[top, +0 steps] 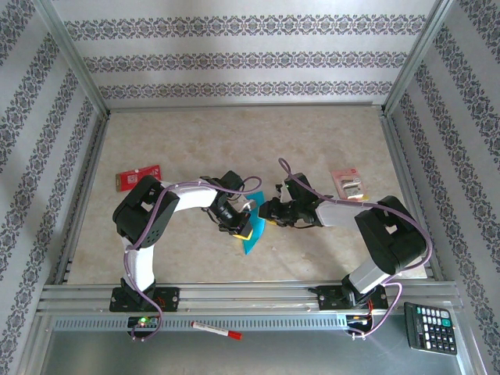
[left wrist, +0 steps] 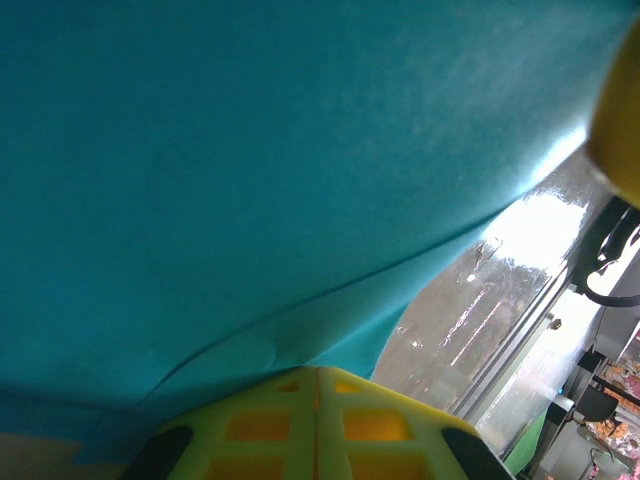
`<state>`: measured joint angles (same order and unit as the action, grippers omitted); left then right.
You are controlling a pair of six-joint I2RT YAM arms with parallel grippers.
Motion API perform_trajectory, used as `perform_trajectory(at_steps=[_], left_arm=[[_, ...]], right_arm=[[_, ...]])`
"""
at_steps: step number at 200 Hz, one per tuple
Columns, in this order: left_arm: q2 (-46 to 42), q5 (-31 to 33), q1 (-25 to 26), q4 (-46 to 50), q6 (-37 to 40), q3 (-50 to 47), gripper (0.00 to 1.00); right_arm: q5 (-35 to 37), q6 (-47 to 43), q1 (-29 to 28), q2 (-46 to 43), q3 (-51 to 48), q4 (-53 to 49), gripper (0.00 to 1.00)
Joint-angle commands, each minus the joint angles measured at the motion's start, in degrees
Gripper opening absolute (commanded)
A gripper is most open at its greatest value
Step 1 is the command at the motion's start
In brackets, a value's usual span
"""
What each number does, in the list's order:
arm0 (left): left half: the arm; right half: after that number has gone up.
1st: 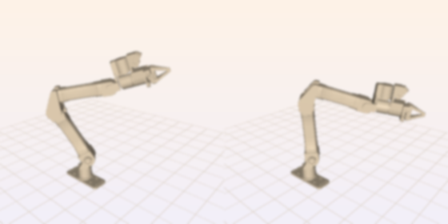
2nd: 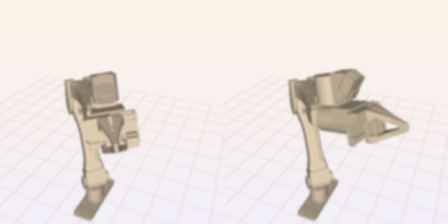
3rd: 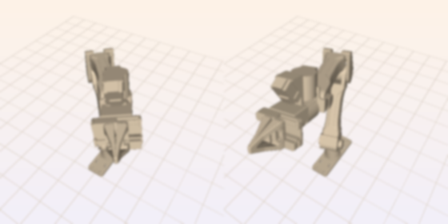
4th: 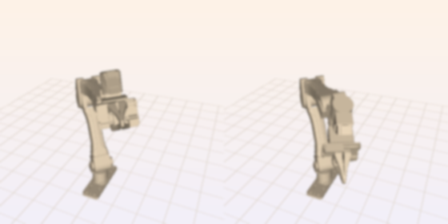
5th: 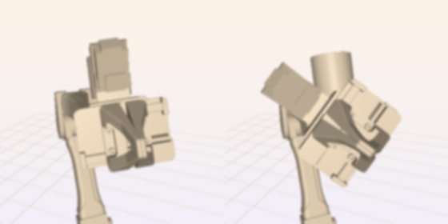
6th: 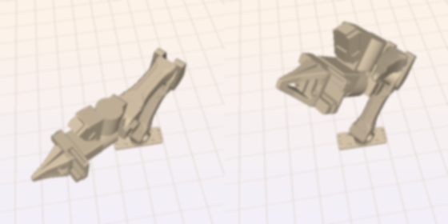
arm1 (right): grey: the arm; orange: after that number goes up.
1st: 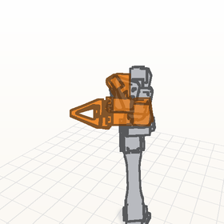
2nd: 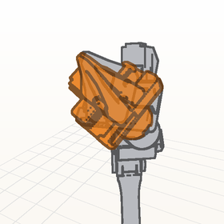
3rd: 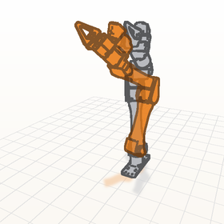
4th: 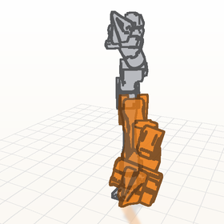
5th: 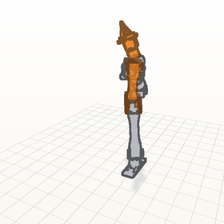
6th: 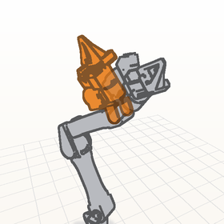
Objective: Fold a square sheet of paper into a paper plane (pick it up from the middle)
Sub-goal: Fold the wing for the fifth time at the center of the table.
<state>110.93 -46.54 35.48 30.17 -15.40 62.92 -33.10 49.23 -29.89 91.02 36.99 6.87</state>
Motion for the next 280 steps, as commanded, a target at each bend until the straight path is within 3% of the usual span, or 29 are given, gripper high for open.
perform_trajectory(at_steps=[1, 57, 123, 182, 215, 246, 280], left_arm=[[-1.1, -0.3, -0.6, 0.1, 0.3, -1.1, 0.07], [-1.4, -0.3, -0.6, 0.1, 0.3, -1.2, 0.07], [-1.5, -0.1, -0.6, 0.5, 0.4, -1.0, 0.07], [-1.7, -0.3, -0.6, 0.2, 0.1, -0.9, 0.08], [-4.6, 0.9, -0.6, -0.7, -0.9, -0.8, 0.24], [-13.0, 3.4, 0.1, -6.9, -4.3, -4.5, 0.39], [-22.7, 14.0, 5.0, -13.6, -6.4, -10.9, 0.52]], right_arm=[[-0.3, -0.2, 0.1, -0.9, -1.8, 3.3, 0.37], [0.3, -2.2, 1.6, -1.8, -3.5, 6.9, 0.4], [-4.0, -5.2, 4.5, 1.0, -3.3, 11.7, 0.39], [-3.6, -4.3, 4.9, 0.9, -4.7, 11.0, 0.12], [-0.1, 0.6, 4.1, -2.4, -6.6, 8.9, 0.0], [7.2, 11.7, -0.3, -8.7, -7.5, 4.3, 0.0], [14.5, 24.1, -4.4, -14.0, -8.6, 1.3, 0.0]])
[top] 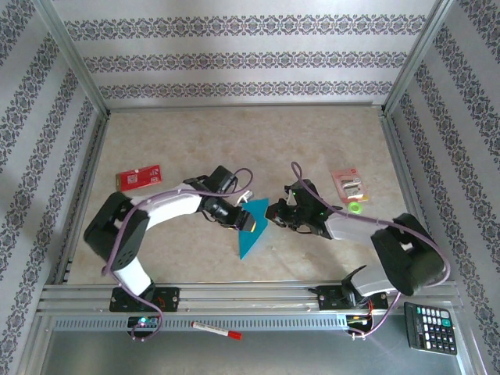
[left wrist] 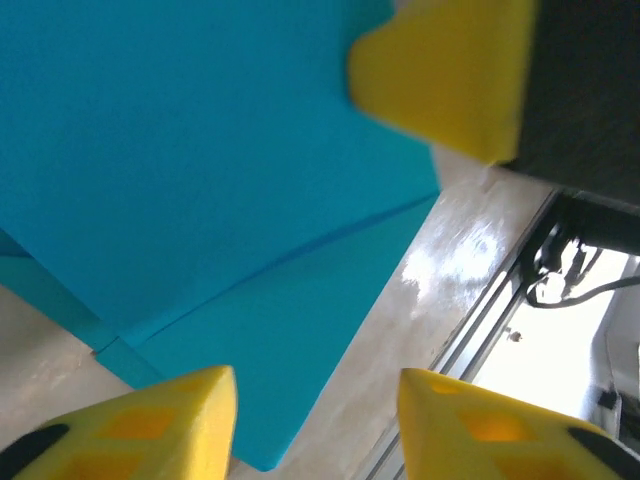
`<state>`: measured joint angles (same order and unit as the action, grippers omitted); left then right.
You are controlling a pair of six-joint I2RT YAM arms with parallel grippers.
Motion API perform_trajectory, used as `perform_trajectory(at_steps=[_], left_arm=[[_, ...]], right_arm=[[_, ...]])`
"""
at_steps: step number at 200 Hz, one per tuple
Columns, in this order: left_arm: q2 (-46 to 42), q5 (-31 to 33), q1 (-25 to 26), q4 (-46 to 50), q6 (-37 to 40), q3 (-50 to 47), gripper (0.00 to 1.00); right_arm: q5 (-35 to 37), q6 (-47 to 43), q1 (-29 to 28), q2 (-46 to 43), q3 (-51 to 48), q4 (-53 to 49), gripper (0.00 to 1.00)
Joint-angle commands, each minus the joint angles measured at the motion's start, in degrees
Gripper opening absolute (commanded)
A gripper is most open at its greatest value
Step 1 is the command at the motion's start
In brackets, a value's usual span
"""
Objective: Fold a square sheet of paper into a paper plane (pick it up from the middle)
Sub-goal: Fold the wing for the fifth time at the center of the table.
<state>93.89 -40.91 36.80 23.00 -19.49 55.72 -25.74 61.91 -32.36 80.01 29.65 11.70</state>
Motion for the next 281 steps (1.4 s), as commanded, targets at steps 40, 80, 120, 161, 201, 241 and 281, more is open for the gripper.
perform_trajectory(at_steps=[40, 80, 120, 161, 201, 241, 281], left_arm=[[-15.1, 26.7, 11.0, -11.9, -2.7, -11.1, 0.64], [-16.6, 38.3, 18.2, -15.0, -2.5, -13.4, 0.75], [-12.2, 44.6, 23.1, -16.7, -0.6, -11.8, 0.76], [-6.1, 50.7, 26.6, -15.4, 1.0, -8.4, 0.76], [-1.9, 56.9, 28.3, -13.6, 1.1, -5.9, 0.72], [0.3, 60.4, 28.7, -12.4, 1.8, -4.9, 0.67], [1.7, 60.6, 28.7, -12.7, 2.5, -5.1, 0.62]], right_arm=[[8.6, 18.4, -3.3, -3.9, -1.5, -3.5, 0.0], [9.7, 22.0, -4.3, -4.4, -1.4, -2.5, 0.0], [9.7, 24.2, -4.5, -4.6, -2.0, -1.4, 0.0], [9.6, 25.1, -4.4, -4.5, -2.3, -0.4, 0.0], [9.4, 25.7, -4.4, -4.5, -2.9, 0.0, 0.0], [9.1, 25.9, -4.4, -4.5, -3.2, 0.2, 0.0], [9.1, 26.0, -4.2, -4.6, -3.3, 0.3, 0.0]])
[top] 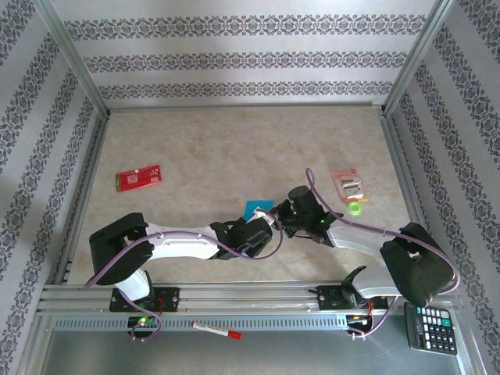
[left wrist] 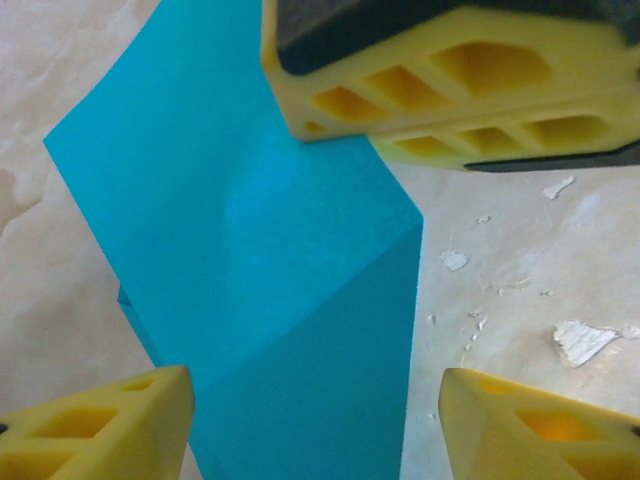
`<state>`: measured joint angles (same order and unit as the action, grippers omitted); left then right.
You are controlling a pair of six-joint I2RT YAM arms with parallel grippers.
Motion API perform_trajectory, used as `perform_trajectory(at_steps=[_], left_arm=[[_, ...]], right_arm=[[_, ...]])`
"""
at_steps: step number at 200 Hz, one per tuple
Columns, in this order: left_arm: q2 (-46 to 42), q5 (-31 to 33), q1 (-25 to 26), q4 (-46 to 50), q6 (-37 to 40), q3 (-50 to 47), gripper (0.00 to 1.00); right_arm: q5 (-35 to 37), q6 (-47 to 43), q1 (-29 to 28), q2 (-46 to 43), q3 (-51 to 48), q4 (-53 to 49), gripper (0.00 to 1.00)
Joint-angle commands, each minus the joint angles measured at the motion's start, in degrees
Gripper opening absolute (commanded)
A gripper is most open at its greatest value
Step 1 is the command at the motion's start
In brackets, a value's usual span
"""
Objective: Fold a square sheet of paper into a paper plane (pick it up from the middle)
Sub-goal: Fold the wing for the fifth time at the center of the table.
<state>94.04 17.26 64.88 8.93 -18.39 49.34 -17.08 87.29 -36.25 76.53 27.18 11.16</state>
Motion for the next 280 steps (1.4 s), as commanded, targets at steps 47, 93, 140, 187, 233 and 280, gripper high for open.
perform_trajectory(at_steps=[47, 93, 140, 187, 233, 280], left_arm=[[2.1, 2.8, 0.6, 1.8, 1.5, 1.5, 0.44], [2.0, 3.0, 0.6, 2.1, 1.3, 1.3, 0.3], [2.0, 3.7, 0.5, 2.4, 1.6, 1.2, 0.22], [1.1, 3.8, 0.1, 1.0, 1.4, 0.0, 0.13], [-2.6, -1.2, -1.7, -2.1, 0.0, -2.9, 0.02], [-7.9, -18.2, -8.1, -10.1, -5.8, -8.4, 0.0]], right_arm=[[0.4, 0.4, -0.1, -1.0, -1.1, 0.8, 0.0], [0.3, 0.3, 0.1, -1.0, -1.3, 0.9, 0.0], [-0.1, 0.1, 0.3, -0.8, -1.1, 1.0, 0.0], [-0.5, -0.3, 0.7, -0.9, -1.1, 1.0, 0.0], [-1.0, -1.8, 2.1, -2.5, -1.2, 0.2, 0.07], [-0.8, -9.5, 5.1, -7.9, 0.9, -7.4, 0.21]])
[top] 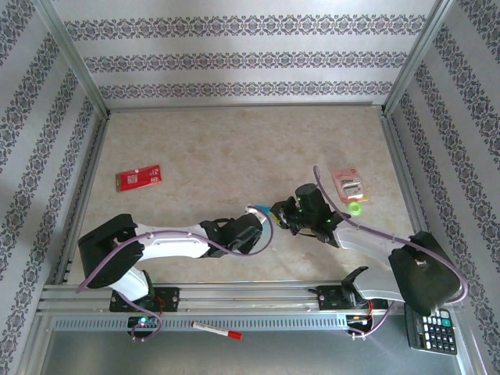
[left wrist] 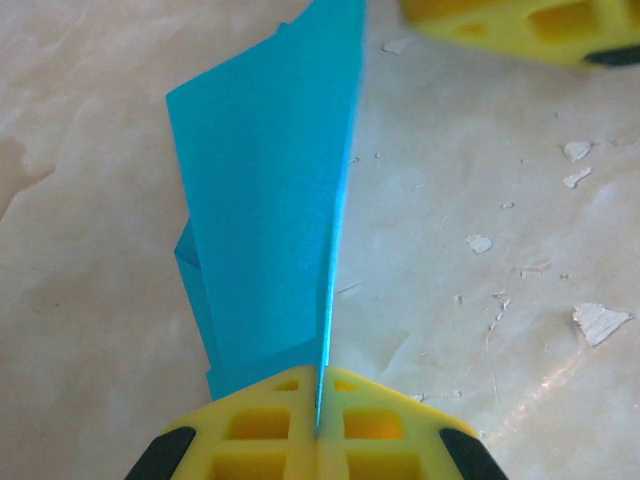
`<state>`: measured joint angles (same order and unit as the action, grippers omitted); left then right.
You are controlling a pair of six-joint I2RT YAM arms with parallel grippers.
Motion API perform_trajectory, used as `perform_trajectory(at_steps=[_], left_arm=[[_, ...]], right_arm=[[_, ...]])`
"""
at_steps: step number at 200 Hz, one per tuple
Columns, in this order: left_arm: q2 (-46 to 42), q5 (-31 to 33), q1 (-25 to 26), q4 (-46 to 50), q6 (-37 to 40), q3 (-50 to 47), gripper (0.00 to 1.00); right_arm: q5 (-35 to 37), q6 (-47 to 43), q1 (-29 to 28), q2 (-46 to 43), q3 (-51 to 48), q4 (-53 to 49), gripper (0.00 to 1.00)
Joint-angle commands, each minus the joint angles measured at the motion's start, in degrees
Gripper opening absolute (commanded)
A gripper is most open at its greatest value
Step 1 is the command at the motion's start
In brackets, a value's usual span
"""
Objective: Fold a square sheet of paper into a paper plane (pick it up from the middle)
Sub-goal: Fold the wing for the fifth time at the center of the table.
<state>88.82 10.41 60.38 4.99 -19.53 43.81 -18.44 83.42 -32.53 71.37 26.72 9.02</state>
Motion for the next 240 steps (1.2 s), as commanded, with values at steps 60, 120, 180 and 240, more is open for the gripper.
perform_trajectory(at_steps=[60, 120, 180, 240], left_arm=[[-4.1, -25.3, -8.0, -13.6, -11.7, -6.1, 0.0], [-2.6, -32.5, -11.7, -18.0, -16.6, -7.8, 0.0], [1.4, -37.9, -13.3, -20.4, -17.9, -7.9, 0.0], [4.5, -42.3, -15.1, -24.9, -20.2, -8.9, 0.0]], right_arm=[[-1.5, -18.7, 4.3, -3.0, 6.3, -14.1, 0.26], [-3.3, -32.1, 4.9, -1.9, 11.2, -21.1, 0.26], [-4.5, -36.4, 3.4, -0.9, 11.0, -20.0, 0.26], [-5.0, -37.7, 1.3, 2.1, 11.4, -19.2, 0.24]])
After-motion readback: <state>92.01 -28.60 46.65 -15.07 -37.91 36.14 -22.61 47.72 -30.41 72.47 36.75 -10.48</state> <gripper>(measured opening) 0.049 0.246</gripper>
